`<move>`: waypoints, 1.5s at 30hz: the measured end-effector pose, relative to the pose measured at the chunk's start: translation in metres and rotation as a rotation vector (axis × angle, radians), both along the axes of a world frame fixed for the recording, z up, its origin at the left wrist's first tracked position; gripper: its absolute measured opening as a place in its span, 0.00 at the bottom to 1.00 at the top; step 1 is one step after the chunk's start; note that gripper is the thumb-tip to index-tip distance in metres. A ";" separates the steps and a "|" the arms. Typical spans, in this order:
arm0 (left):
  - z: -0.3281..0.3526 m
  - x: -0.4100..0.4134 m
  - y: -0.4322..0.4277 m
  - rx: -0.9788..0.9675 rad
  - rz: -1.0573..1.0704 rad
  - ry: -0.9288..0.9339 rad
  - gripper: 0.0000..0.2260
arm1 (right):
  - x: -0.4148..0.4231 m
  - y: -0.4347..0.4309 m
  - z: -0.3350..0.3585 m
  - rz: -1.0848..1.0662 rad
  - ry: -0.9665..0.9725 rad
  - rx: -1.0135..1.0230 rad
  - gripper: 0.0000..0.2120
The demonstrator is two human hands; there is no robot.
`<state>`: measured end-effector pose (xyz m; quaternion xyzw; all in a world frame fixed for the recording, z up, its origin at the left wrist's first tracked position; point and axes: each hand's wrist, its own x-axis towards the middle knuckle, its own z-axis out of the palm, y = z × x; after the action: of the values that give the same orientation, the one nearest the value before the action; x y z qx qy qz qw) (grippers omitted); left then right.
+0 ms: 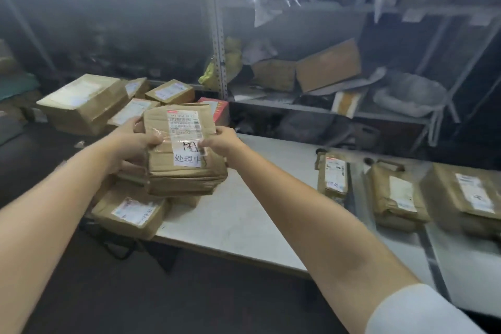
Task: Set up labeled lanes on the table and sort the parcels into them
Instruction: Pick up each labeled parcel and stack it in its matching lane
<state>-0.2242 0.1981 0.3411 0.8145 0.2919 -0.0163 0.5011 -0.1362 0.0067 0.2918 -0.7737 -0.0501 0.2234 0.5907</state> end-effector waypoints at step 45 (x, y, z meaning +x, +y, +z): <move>-0.132 0.195 -0.595 -0.353 -0.496 0.152 0.29 | 0.087 -0.613 -0.099 -0.595 0.151 -0.092 0.22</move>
<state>-0.0296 -0.3971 0.2094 0.7578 0.1133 -0.2493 0.5923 -0.0487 -0.6059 0.1927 -0.7616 0.2327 0.0994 0.5966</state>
